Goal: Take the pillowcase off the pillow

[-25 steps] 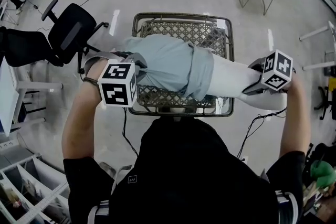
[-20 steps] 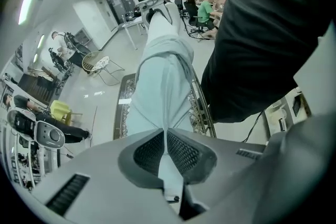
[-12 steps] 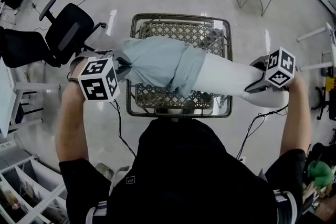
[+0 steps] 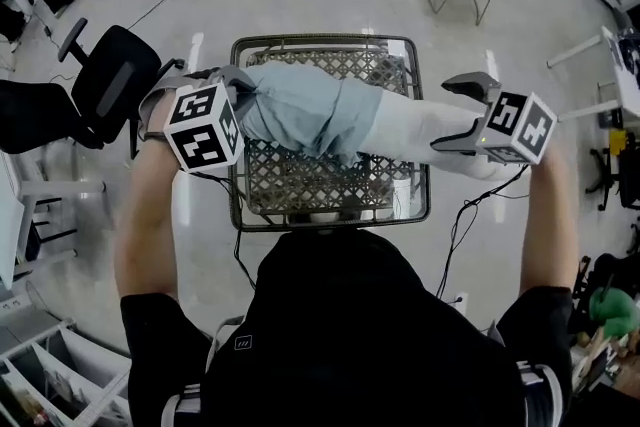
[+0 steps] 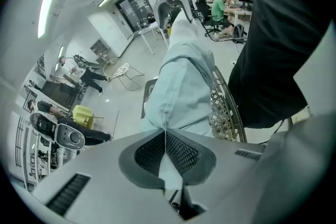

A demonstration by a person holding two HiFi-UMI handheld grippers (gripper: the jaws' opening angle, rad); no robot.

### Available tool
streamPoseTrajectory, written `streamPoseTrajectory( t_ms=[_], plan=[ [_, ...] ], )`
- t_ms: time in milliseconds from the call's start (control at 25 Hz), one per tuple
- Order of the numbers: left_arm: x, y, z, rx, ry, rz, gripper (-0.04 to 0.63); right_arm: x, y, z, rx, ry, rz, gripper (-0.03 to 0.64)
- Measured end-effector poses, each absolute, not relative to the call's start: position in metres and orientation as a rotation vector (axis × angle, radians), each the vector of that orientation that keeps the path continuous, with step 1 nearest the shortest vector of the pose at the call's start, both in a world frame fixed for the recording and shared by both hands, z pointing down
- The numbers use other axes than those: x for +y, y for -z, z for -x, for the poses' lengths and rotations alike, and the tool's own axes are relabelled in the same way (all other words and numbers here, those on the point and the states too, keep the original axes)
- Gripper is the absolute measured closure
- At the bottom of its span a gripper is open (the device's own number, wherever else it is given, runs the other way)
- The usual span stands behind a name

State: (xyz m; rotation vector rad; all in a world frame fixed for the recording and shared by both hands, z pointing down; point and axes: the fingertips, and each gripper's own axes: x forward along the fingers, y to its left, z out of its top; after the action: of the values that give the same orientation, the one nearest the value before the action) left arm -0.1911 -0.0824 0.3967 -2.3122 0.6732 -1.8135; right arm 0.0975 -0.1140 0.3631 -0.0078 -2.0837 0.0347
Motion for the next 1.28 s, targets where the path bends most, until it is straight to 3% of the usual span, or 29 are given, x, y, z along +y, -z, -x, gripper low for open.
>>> streamPoseTrajectory(
  t_ms=[160, 240, 440, 560, 760, 1000, 1080, 1120, 1160, 1280],
  plan=[
    [-0.090, -0.393, 0.188, 0.709, 1.780, 2.305, 0.583, -0.077, -0.414, -0.057, -1.942, 0.052, 0.050, 0.053],
    [-0.094, -0.391, 0.187, 0.739, 1.751, 2.305, 0.582, -0.075, -0.451, -0.055, -1.821, 0.086, 0.011, 0.032],
    [-0.083, -0.383, 0.179, 0.756, 1.599, 2.439, 0.550, -0.094, -0.503, -0.070, -1.675, 0.105, -0.093, 0.034],
    [-0.069, -0.376, 0.186, 0.782, 1.536, 2.514, 0.349, -0.092, -0.509, -0.074, -1.656, 0.092, -0.048, 0.038],
    [-0.046, -0.387, 0.219, 0.758, 1.680, 2.496, 0.304, -0.103, -0.503, -0.077, -1.666, 0.063, -0.023, 0.137],
    [-0.050, -0.452, 0.251, 0.831, 1.844, 2.529, 0.279, -0.118, -0.499, -0.080, -1.663, 0.021, 0.015, 0.181],
    [-0.062, -0.466, 0.254, 0.893, 1.831, 2.551, 0.289, -0.123, -0.504, -0.080, -1.658, 0.022, 0.009, 0.181],
    [-0.066, -0.469, 0.255, 0.926, 1.814, 2.564, 0.407, -0.125, -0.508, -0.082, -1.646, 0.020, 0.003, 0.179],
    [-0.070, -0.469, 0.257, 0.960, 1.795, 2.575, 0.584, -0.127, -0.512, -0.083, -1.632, 0.017, 0.001, 0.179],
    [-0.077, -0.468, 0.266, 1.015, 1.819, 2.546, 0.586, -0.125, -0.514, -0.084, -1.618, -0.006, 0.034, 0.204]
  ],
)
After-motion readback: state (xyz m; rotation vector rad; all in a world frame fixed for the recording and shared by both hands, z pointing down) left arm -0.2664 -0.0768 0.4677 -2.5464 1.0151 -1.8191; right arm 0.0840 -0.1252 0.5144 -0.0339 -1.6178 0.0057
